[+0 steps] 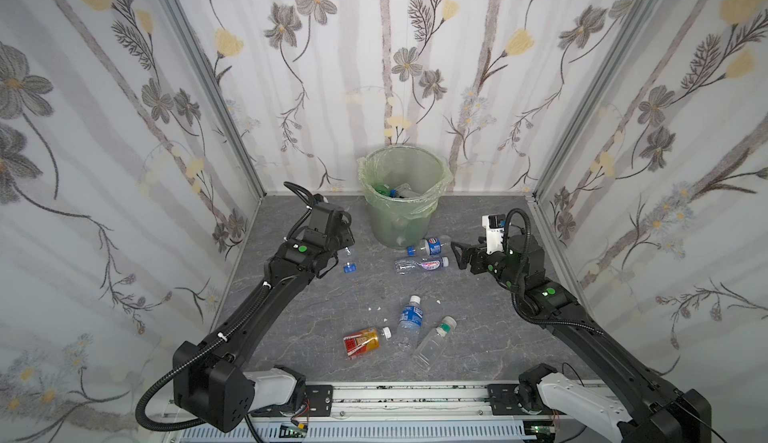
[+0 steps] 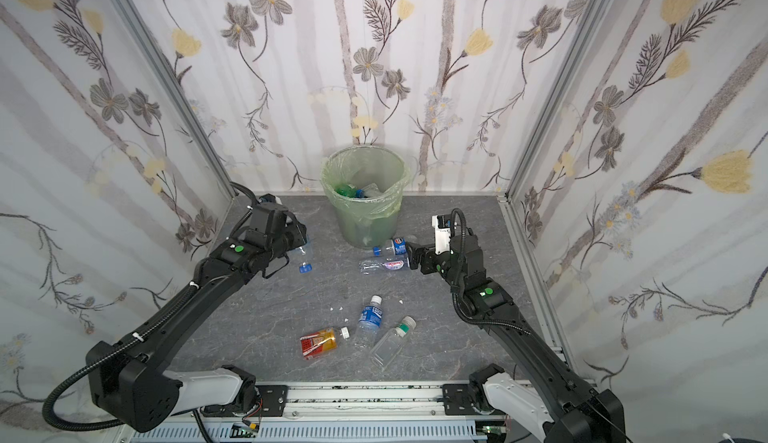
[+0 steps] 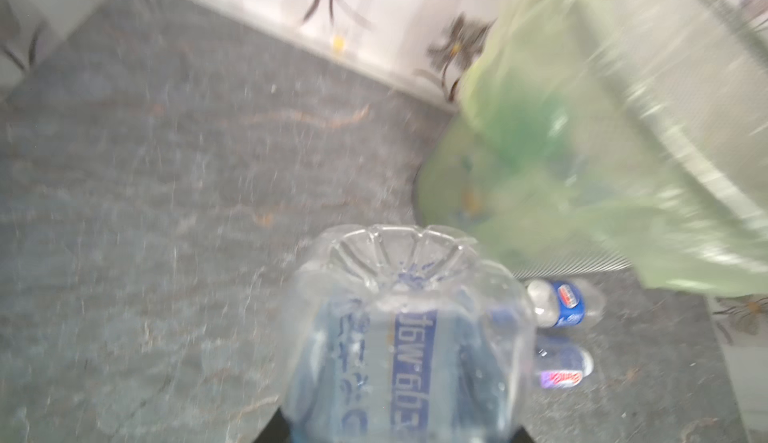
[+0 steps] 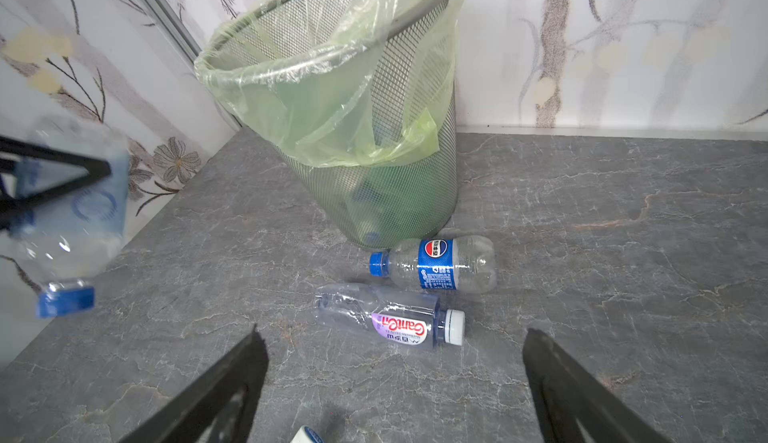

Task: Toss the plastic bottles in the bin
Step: 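Grasp the soda water bottle with the left gripper and lift it, then carry the soda water bottle over the bin with the left gripper and release it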

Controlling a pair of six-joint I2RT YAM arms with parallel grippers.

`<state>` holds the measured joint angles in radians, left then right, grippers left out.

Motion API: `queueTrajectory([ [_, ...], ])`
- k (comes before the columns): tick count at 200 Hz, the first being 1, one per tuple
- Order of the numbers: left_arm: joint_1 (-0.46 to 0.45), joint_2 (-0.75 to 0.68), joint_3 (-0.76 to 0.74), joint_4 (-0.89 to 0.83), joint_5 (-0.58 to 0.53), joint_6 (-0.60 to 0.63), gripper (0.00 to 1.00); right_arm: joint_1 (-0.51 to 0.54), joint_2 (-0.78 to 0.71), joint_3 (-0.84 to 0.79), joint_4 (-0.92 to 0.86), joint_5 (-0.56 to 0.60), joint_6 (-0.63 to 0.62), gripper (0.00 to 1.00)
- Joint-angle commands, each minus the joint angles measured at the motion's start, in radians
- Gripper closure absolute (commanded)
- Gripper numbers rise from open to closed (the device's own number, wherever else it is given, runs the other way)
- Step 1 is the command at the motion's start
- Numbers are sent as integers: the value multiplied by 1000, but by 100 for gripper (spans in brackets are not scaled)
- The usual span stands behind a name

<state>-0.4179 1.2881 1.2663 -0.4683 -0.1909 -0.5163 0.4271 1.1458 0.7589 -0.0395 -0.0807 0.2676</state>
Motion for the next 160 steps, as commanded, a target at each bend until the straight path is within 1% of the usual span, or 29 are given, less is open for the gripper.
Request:
queueTrajectory([
  [1,1,2,127,23,-11,97,64,1,-16,-39,20,-13,46,5],
  [16,1,42,239,31,21,123,62,2,-20,-44,26,-28,58,6],
  [32,1,140,395,33,75,140,61,4,-25,-40,18,-40,66,7],
  [51,1,331,648,31,180,143,60,6,-34,-33,-6,-35,85,8],
  [63,0,475,835,23,221,126,60,5,-37,-31,-28,-34,105,10],
  [67,0,525,901,14,233,123,58,6,-36,-29,-36,-41,108,10],
  [71,0,577,970,-3,237,119,56,7,-34,-27,-41,-46,112,11],
  [74,1,617,1029,-19,235,117,51,8,-34,-25,-54,-52,113,11],
  [75,1,629,1045,-25,233,116,51,8,-34,-24,-57,-52,114,11],
  [78,1,668,1101,-40,227,112,45,10,-33,-22,-66,-55,115,12],
  [79,1,680,1116,-46,225,111,45,10,-33,-21,-69,-55,116,12],
  [82,1,715,1168,-60,221,108,38,12,-32,-19,-79,-55,119,12],
  [83,2,724,1180,-65,220,107,38,12,-32,-19,-82,-55,120,12],
  [85,1,747,1211,-70,219,106,35,14,-32,-16,-90,-54,122,12],
  [86,1,757,1223,-72,218,106,32,14,-31,-15,-92,-54,122,12],
  [87,3,765,1234,-76,217,105,32,14,-32,-15,-96,-53,123,12],
  [88,3,773,1247,-78,217,105,28,15,-32,-15,-99,-52,125,12],
  [91,5,798,1272,-80,219,103,26,16,-32,-12,-111,-50,129,12],
  [94,6,818,1293,-81,222,100,19,18,-32,-12,-119,-49,133,12],
  [95,7,822,1297,-82,224,99,19,18,-32,-13,-122,-49,134,12],
  [96,7,826,1302,-81,227,97,17,18,-33,-13,-124,-48,135,12],
  [100,10,843,1316,-81,235,90,13,21,-35,-13,-133,-47,139,12],
  [104,12,852,1320,-81,243,84,11,23,-36,-12,-143,-45,142,12],
  [119,14,838,1279,-81,254,79,9,31,-48,-12,-178,-44,149,12],
  [143,14,726,1144,-82,208,125,5,41,-51,-13,-241,-28,166,11],
  [160,15,626,1035,-82,178,175,2,54,-42,-13,-290,-18,215,11],
])
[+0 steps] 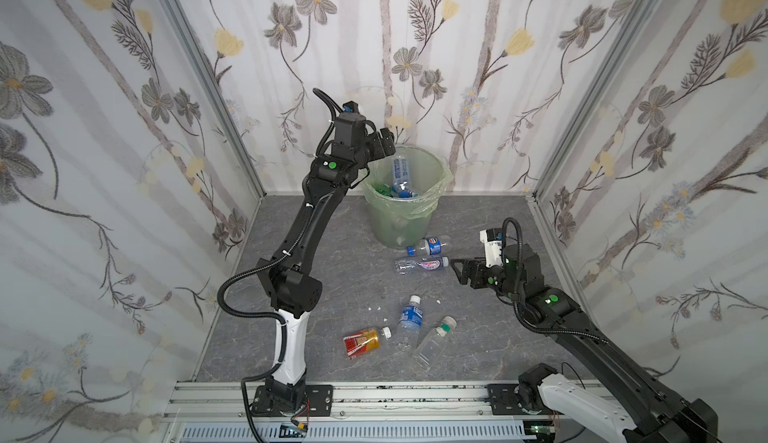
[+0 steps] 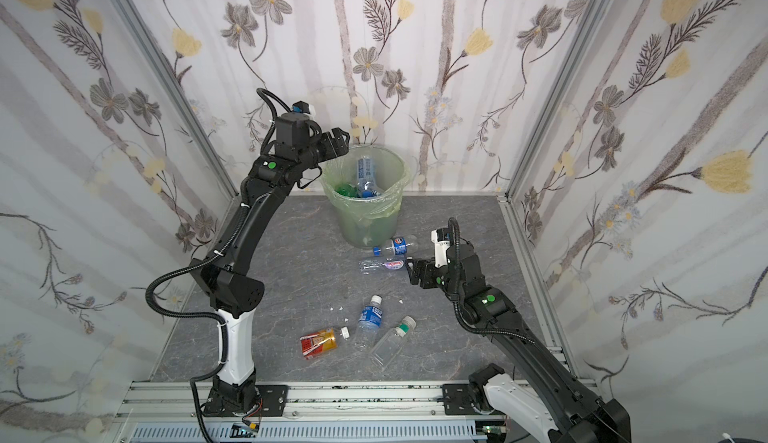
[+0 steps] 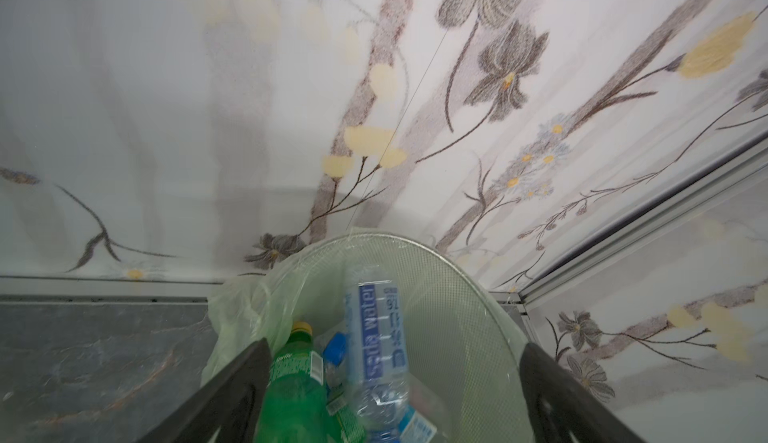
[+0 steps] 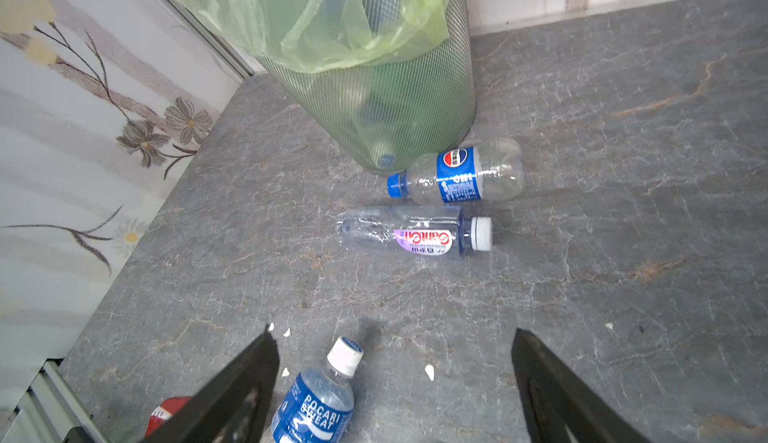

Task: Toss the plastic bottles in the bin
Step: 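Carry the soda water bottle over the bin with the left gripper and release it, then lower the right gripper onto the clear green-labelled bottle while the left gripper withdraws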

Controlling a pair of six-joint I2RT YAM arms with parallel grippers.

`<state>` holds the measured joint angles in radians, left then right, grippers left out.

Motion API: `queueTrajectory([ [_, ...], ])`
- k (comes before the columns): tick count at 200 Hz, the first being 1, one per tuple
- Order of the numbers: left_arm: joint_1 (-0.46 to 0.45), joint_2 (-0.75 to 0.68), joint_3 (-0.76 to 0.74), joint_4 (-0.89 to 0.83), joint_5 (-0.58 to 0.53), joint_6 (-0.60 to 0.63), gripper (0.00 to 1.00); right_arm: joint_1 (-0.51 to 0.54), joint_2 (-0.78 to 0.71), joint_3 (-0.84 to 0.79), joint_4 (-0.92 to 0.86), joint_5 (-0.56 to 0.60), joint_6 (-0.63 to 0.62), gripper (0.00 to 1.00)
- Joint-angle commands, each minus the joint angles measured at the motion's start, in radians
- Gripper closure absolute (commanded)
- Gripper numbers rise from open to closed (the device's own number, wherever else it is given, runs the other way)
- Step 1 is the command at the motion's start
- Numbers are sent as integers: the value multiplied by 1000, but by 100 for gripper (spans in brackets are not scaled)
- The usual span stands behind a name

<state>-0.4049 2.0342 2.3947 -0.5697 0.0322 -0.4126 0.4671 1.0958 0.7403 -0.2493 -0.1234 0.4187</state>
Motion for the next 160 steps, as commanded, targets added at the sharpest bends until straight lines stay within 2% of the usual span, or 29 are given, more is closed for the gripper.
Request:
queueTrajectory([
  [1,3,-129,-100,20,-46,73,2,14,8,6,-84,25,67,11],
  [25,7,-289,-301,19,-86,136,0,60,30,6,-181,34,144,11],
  [44,16,-419,-492,22,-116,171,0,100,63,6,-308,18,158,9],
  [72,37,-605,-788,25,-179,182,0,166,81,30,-433,13,198,8],
  [93,61,-743,-1019,43,-211,160,0,219,69,21,-427,-39,272,7],
  [116,77,-867,-1233,76,-189,140,0,290,101,-26,-386,-82,331,5],
  [139,78,-949,-1369,93,-147,132,0,341,191,-37,-322,-168,330,4],
  [160,78,-1008,-1435,97,-133,127,0,398,266,-16,-313,-184,328,4],
])
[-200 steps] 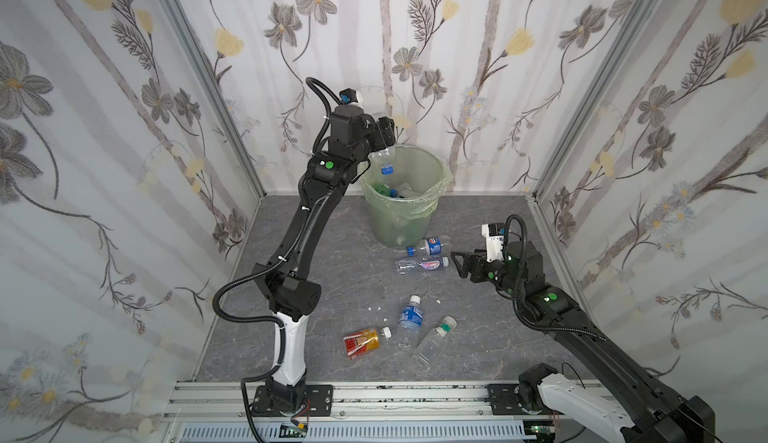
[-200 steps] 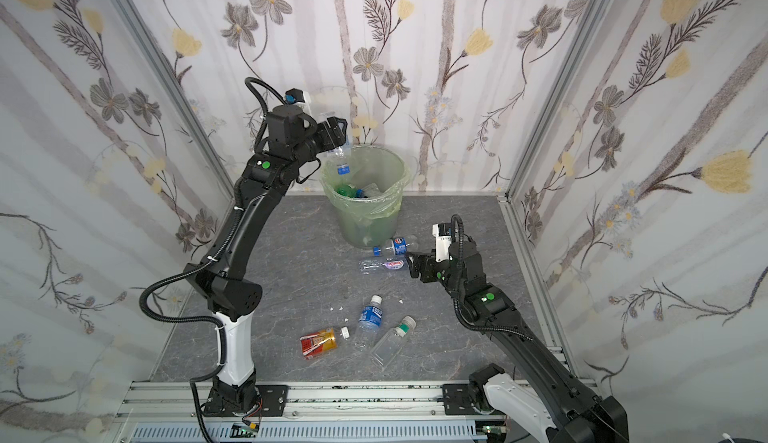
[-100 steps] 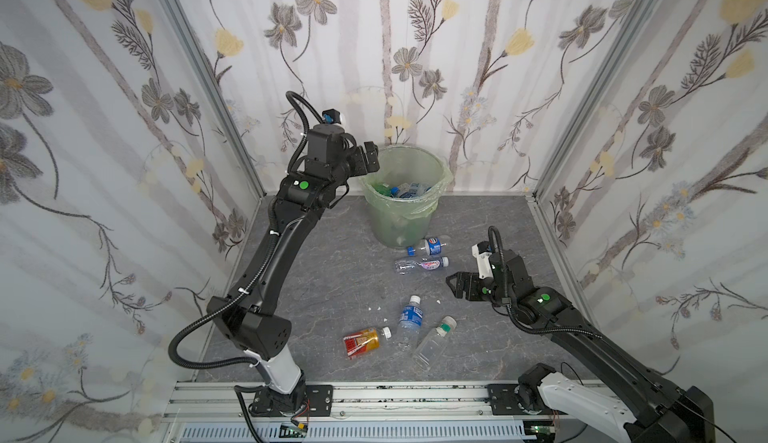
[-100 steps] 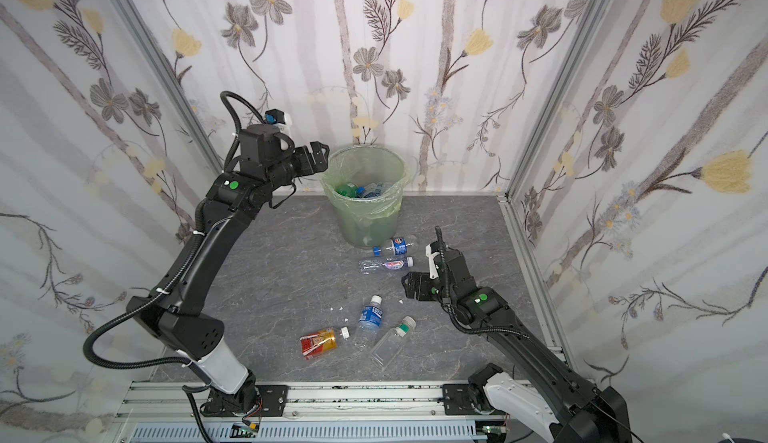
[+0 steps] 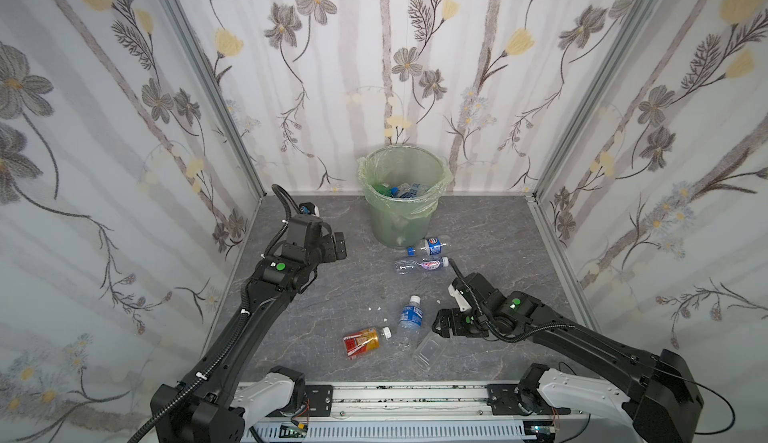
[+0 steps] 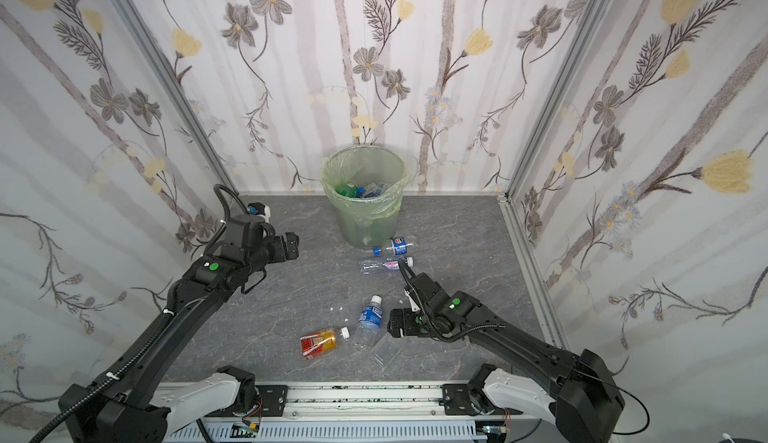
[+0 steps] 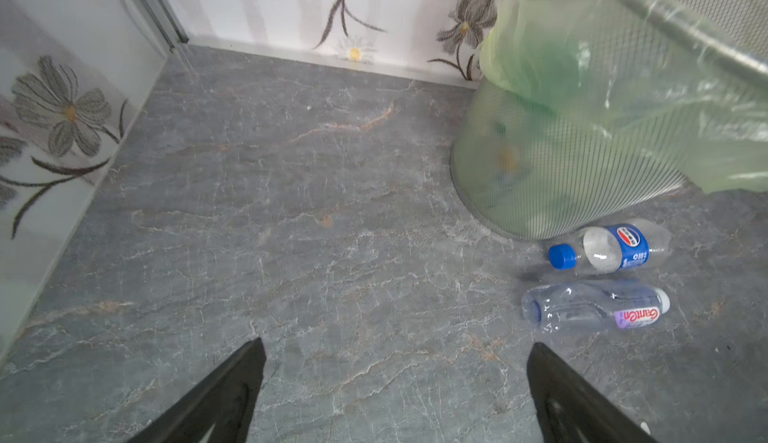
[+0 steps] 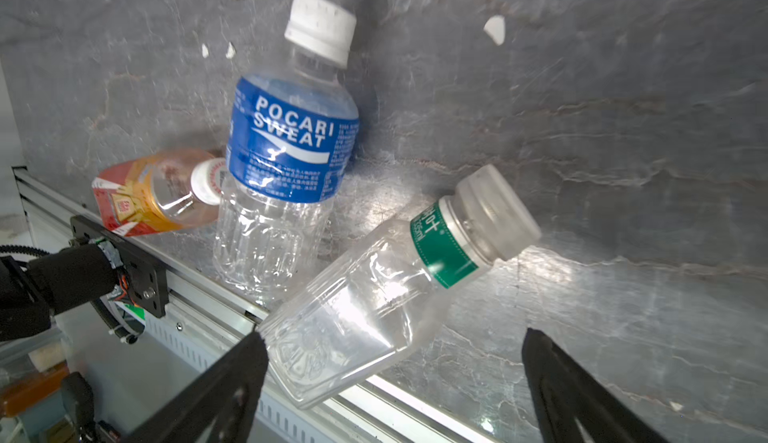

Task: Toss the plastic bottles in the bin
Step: 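Lower the right gripper onto the clear green-labelled bottle while the left gripper withdraws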

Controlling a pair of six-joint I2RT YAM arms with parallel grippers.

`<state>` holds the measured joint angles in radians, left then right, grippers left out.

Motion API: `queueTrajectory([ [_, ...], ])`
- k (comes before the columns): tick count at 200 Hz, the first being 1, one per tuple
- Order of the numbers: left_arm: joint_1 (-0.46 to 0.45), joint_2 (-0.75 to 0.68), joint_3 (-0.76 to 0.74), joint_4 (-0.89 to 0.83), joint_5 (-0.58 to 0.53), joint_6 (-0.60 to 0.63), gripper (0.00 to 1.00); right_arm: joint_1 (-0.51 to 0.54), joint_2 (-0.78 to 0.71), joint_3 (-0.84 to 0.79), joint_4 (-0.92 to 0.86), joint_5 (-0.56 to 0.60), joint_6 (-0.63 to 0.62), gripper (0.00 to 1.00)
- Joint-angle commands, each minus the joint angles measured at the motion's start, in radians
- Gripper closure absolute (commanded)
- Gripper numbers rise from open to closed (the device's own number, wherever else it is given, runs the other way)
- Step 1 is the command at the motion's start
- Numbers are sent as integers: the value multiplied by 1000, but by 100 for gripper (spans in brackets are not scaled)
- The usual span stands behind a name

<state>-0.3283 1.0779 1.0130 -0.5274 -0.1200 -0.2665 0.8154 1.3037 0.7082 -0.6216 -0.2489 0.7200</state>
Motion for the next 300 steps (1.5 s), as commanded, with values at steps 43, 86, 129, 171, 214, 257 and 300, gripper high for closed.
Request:
queueTrajectory([
  [43,3,-104,-93,60,31,-16,0,101,149,19,141,-80,74,7],
  [86,2,-84,-103,73,57,-19,0,108,216,23,154,-13,80,10],
  [129,2,-81,-110,86,67,-30,0,110,269,37,185,18,88,13],
  [171,2,-75,-119,94,77,-43,0,108,285,79,108,123,43,24],
  [214,2,-63,-123,104,86,-64,0,87,285,80,95,176,13,30],
  [257,2,-62,-130,115,92,-71,0,63,285,72,107,197,-21,29],
  [300,2,-59,-153,122,92,-75,0,41,340,62,162,197,-34,29],
])
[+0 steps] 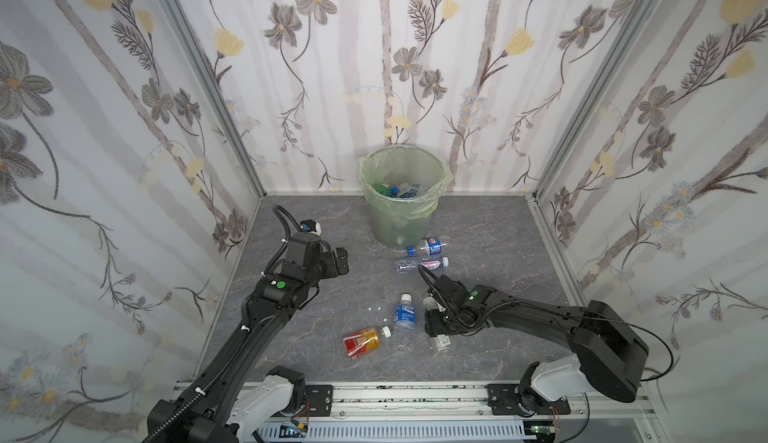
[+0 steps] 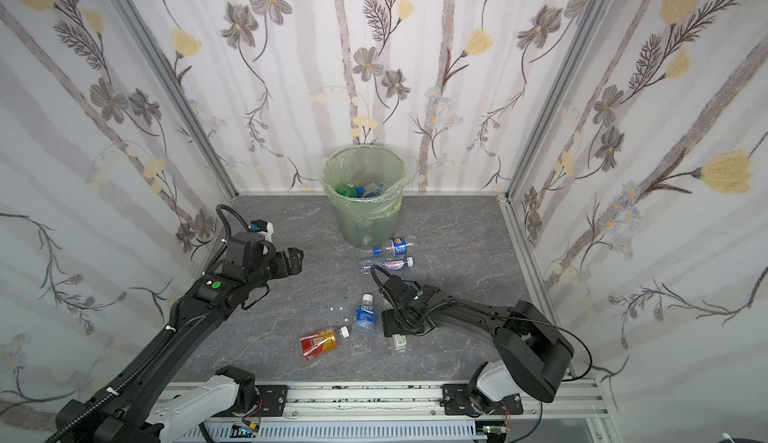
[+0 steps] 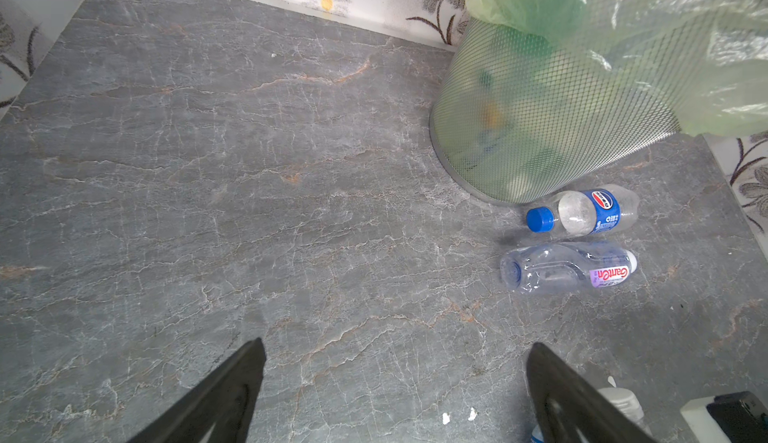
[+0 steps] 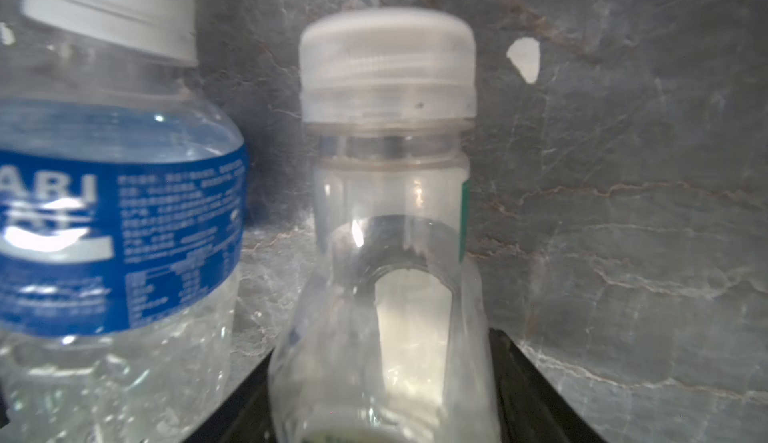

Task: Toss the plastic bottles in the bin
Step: 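Lower the right gripper onto the clear green-labelled bottle while the left gripper withdraws, then grasp the clear green-labelled bottle with the right gripper and lift it, then swing the clear bottle over the bin with the right gripper and release it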

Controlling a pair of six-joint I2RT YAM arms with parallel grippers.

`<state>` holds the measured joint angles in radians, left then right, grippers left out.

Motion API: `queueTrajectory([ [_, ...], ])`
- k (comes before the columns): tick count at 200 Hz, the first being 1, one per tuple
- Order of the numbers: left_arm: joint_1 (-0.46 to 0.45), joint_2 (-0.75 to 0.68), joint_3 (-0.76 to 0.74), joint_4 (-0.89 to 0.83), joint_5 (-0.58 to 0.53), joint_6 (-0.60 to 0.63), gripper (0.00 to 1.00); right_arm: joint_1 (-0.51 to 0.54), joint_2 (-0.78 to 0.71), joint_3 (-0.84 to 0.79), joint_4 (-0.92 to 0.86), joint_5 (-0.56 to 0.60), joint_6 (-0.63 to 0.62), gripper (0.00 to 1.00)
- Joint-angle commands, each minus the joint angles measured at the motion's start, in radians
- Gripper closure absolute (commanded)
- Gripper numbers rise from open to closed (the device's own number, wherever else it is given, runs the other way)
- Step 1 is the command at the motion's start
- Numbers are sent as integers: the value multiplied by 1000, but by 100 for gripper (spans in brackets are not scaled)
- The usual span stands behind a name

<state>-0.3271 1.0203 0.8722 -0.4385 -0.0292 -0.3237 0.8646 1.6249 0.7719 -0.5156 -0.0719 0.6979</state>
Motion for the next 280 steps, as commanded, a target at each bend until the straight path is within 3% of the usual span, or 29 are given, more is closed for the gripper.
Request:
queueTrajectory([
  [1,1,-2,-13,34,2,-18,0,-9,20,-2,56,20,-11,29],
  [61,0,1,-8,38,2,-11,0,-38,-23,0,64,89,-20,42],
  [78,0,3,2,40,3,-10,0,-71,-101,17,59,122,-33,45],
  [150,0,3,27,39,12,31,0,-161,-398,185,109,258,-195,54],
  [201,1,-3,30,37,6,49,0,-170,-465,312,252,251,-323,55],
  [242,0,-29,29,33,62,78,0,-188,-304,528,342,177,-405,54],
  [264,1,-41,30,31,106,92,1,-228,-89,770,362,105,-418,56],
  [280,1,-56,29,30,174,108,1,-270,145,1040,298,42,-396,55],
])
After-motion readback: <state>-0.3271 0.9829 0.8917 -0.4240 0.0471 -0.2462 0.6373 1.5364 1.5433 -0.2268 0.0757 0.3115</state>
